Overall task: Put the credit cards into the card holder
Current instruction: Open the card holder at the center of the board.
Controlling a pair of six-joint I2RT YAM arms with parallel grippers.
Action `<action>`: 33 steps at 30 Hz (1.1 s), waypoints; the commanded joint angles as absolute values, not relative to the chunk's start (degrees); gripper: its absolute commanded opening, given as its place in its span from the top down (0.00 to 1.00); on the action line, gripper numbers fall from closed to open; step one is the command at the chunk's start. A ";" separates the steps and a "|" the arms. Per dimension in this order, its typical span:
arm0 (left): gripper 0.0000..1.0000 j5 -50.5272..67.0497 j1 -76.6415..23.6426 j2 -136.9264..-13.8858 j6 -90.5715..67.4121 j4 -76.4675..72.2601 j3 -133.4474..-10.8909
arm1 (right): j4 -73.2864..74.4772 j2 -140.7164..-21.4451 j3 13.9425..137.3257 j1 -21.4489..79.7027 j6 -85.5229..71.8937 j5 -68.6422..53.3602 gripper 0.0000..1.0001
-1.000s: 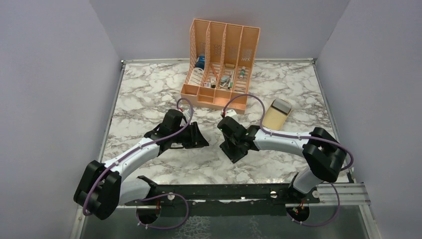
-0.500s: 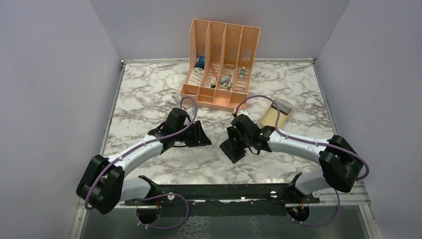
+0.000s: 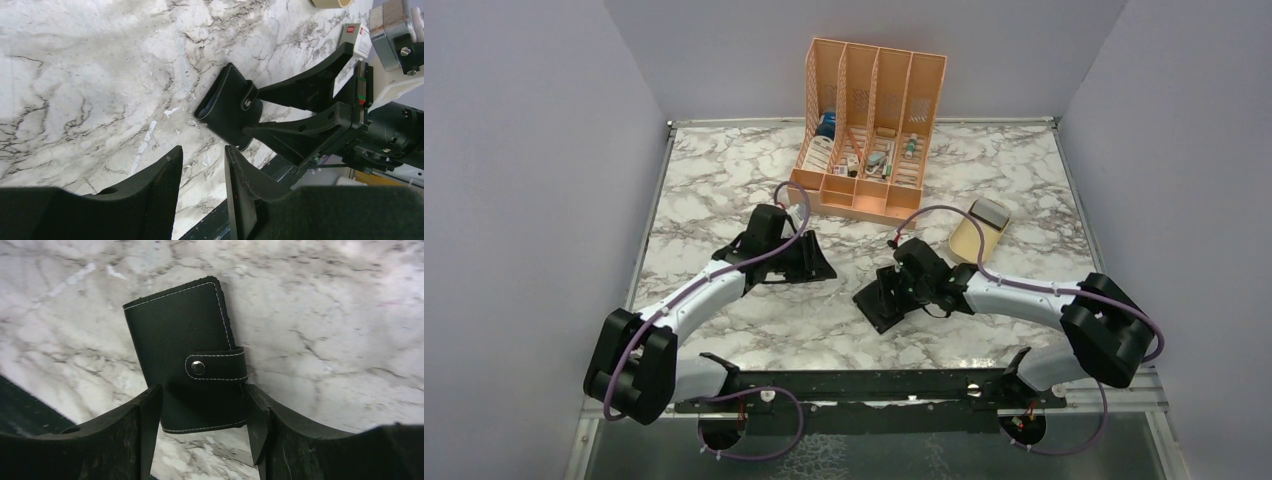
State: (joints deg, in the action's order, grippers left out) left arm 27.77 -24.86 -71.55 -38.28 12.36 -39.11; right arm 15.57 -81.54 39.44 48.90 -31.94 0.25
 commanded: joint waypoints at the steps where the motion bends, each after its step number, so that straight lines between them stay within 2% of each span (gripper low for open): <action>1: 0.61 34.63 -24.67 -73.01 -39.25 8.28 -36.60 | 5.05 -80.48 37.82 48.96 -36.39 -10.65 0.41; 6: 0.61 37.76 -24.80 -74.54 -41.85 3.78 -32.90 | 4.55 -81.56 40.13 49.54 -38.38 -12.56 0.45; 11: 0.61 40.34 -26.04 -76.76 -43.95 0.38 -31.79 | 15.98 -80.67 45.72 50.35 -35.14 -2.54 0.48; 18: 0.72 43.06 -28.04 -81.78 -52.58 -12.08 -28.46 | 22.07 -85.10 52.07 52.36 -30.91 4.34 0.57; 23: 0.79 42.01 -28.47 -84.26 -54.01 -14.73 -28.34 | 21.56 -88.56 53.31 53.19 -29.74 5.26 0.58; 33: 0.80 38.96 -28.49 -88.33 -52.14 -14.25 -29.08 | 24.10 -93.49 52.37 54.49 -29.27 10.58 0.60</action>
